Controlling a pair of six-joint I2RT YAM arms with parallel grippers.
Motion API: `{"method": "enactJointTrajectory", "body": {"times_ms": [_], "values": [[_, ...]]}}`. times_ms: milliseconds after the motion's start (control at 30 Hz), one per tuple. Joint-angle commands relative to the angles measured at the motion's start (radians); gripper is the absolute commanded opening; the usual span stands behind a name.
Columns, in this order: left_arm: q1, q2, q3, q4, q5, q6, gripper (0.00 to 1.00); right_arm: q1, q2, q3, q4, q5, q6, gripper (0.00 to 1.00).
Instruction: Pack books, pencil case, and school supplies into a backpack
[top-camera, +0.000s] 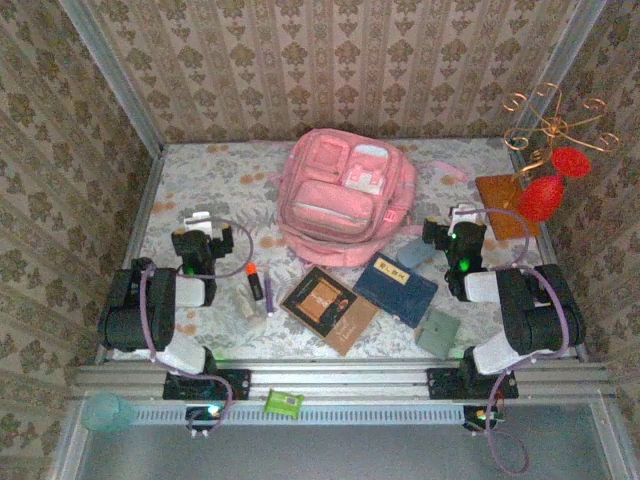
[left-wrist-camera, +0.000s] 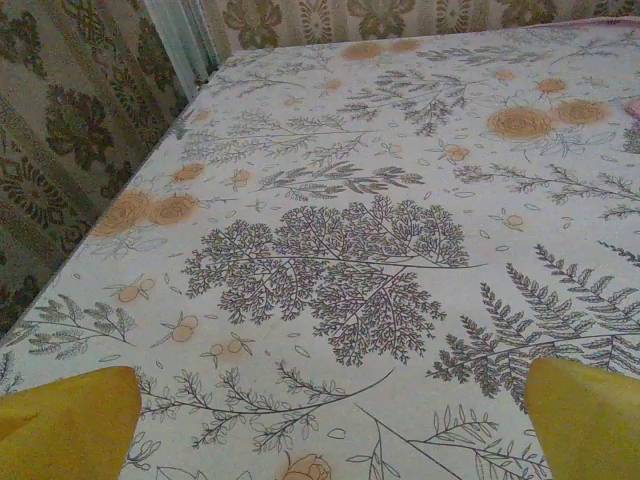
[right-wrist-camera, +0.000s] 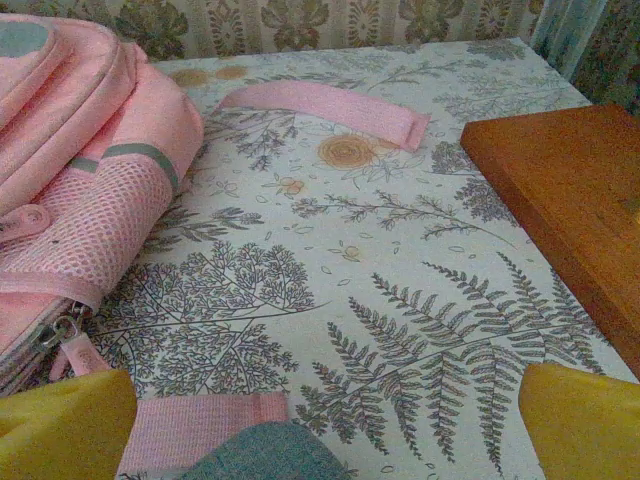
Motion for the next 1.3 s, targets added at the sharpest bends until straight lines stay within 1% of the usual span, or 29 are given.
{"method": "enactJointTrajectory", "body": {"times_ms": [0,1167,1233,1267], "values": [[-0.005,0.01,0.026,0.012,-0.01,0.013,1.0,0.006,0.004,0.002,0.04,0.008,-0.016,1.0],[-0.005,0.01,0.025,0.015,-0.01,0.012,1.0,0.008,0.002,-0.002,0.046,0.015,-0.016,1.0],[-0.008,0.007,0.015,0.037,-0.005,0.017,1.0,0.018,-0.029,-0.008,0.034,0.054,-0.013,1.0],[-0.008,-0.002,0.002,0.055,0.0,0.021,1.0,0.019,-0.046,-0.022,0.043,0.042,-0.015,1.0]]}}
